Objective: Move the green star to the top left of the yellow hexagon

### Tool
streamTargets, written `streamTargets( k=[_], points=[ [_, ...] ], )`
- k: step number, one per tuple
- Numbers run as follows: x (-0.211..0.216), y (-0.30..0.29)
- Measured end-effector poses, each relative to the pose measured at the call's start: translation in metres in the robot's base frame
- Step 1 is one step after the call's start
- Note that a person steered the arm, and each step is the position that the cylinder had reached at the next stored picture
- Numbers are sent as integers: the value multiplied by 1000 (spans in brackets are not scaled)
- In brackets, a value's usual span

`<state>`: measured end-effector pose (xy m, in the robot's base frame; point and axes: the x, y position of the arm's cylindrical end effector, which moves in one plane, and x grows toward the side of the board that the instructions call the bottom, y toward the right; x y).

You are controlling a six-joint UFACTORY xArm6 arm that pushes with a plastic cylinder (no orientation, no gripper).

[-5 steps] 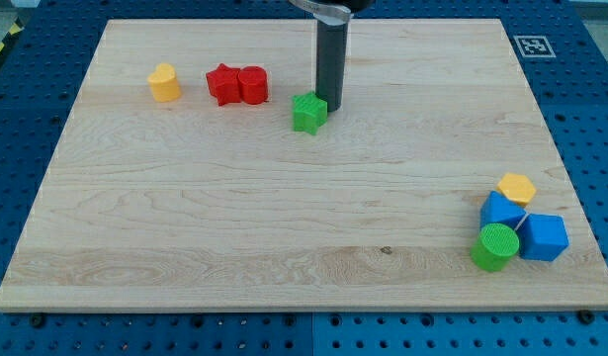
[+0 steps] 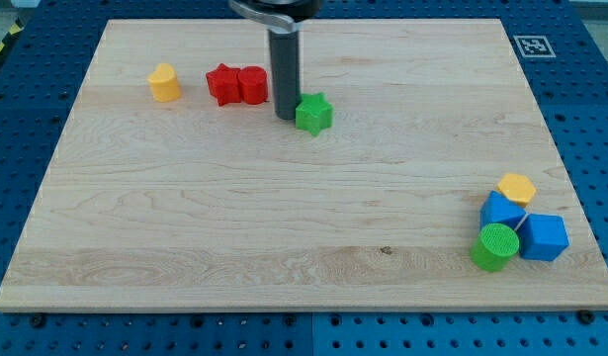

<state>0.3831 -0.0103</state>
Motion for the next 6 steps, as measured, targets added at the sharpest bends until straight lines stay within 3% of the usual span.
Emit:
streamTargets(
  k=[1,3,4,6],
  points=[
    [5,46],
    [56,115],
    [56,153],
    [32,124]
  ],
)
